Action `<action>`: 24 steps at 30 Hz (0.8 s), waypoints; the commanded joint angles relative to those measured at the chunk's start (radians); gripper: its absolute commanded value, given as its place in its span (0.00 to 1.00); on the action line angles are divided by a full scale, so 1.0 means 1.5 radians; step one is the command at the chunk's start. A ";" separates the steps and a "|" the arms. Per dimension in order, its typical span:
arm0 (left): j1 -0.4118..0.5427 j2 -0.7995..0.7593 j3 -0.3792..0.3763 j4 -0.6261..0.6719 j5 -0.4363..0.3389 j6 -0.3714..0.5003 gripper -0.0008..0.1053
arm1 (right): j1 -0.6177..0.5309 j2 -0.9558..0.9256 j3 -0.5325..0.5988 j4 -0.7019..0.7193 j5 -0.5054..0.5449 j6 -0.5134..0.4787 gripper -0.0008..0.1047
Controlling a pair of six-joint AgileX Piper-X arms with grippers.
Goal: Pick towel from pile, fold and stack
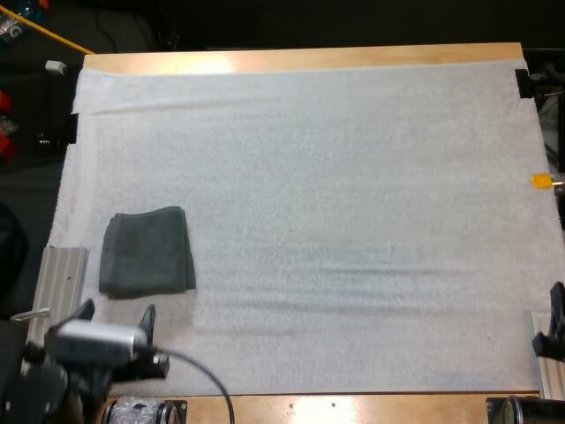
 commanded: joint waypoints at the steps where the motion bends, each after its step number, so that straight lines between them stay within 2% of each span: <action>1: -0.003 -0.019 -0.001 0.015 0.000 0.003 0.67 | -0.001 -0.019 -0.005 0.006 -0.001 0.005 0.66; 10: -0.003 -0.164 -0.001 0.103 0.000 0.009 0.67 | -0.001 -0.135 -0.005 0.081 -0.001 0.017 0.66; 13: -0.003 -0.211 -0.001 0.145 0.000 0.009 0.67 | -0.001 -0.135 -0.017 0.118 -0.003 0.017 0.66; 16: -0.002 -0.225 -0.006 0.194 0.000 0.011 0.67 | 0.000 -0.137 -0.017 0.115 -0.016 0.017 0.66; 19: 0.001 -0.225 -0.006 0.187 0.002 0.019 0.67 | 0.000 -0.137 -0.017 0.115 -0.016 0.017 0.66; 24: 0.001 -0.224 -0.002 0.123 0.004 0.020 0.67 | 0.001 -0.137 -0.015 0.104 -0.016 0.017 0.66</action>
